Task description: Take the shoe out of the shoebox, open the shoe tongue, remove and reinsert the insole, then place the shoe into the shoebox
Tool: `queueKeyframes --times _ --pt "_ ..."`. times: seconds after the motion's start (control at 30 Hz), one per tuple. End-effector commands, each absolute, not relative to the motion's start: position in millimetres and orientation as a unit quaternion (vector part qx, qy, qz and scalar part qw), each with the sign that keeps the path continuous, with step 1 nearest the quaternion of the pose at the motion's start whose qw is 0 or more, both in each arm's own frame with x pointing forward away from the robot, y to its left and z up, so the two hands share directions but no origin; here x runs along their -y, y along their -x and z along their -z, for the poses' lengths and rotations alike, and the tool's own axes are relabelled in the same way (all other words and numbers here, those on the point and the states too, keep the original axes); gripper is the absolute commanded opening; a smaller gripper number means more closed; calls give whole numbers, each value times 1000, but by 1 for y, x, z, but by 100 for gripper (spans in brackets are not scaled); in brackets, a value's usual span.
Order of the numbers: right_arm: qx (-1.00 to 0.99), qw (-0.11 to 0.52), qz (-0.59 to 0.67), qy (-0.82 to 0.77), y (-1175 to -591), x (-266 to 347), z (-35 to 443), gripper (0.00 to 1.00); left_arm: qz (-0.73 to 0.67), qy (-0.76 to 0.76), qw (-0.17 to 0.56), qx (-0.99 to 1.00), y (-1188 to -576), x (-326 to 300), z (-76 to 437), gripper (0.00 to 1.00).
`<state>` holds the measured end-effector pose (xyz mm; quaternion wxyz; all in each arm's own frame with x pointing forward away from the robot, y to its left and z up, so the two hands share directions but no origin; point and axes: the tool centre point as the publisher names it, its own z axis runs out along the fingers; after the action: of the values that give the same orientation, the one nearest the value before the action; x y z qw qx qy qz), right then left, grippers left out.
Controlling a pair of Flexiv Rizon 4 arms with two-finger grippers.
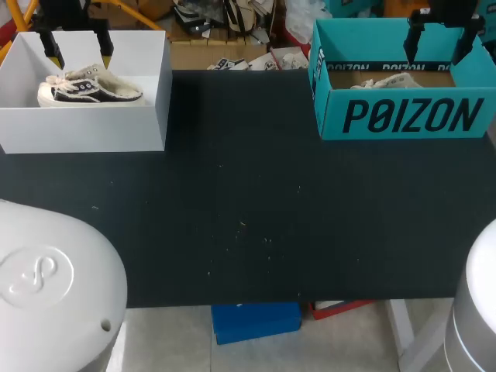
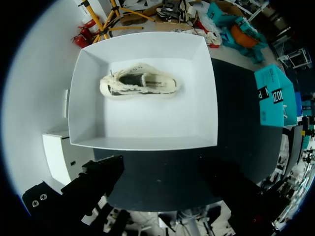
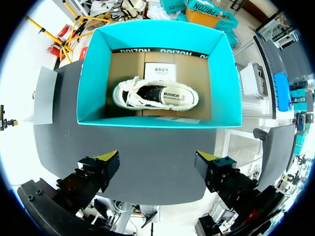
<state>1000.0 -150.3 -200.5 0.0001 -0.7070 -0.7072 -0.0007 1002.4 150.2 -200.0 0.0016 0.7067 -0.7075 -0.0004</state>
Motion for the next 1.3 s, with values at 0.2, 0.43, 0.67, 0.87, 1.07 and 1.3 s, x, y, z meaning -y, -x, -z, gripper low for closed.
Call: queueKeyframes --times 0.2,0.43,0.67,0.87,1.07,1.3 --pt "707 0 1 707 -1000 150 200 100 -12 -592 -29 805 -1008 -165 200 100" --pt "707 0 1 707 -1000 150 200 100 -35 -394 -2 919 -1012 -182 192 100" --pt "707 0 1 707 -1000 150 200 100 -12 -273 -21 962 -1023 -193 184 100" --pt "707 0 1 707 -1000 150 200 100 -12 -273 -21 962 -1023 -193 184 100" --pt "707 0 1 707 -1000 150 200 100 -12 -196 -47 979 -1020 -190 188 100" --pt "707 0 1 707 -1000 150 200 100 -44 -148 -40 987 -1048 -218 188 100"
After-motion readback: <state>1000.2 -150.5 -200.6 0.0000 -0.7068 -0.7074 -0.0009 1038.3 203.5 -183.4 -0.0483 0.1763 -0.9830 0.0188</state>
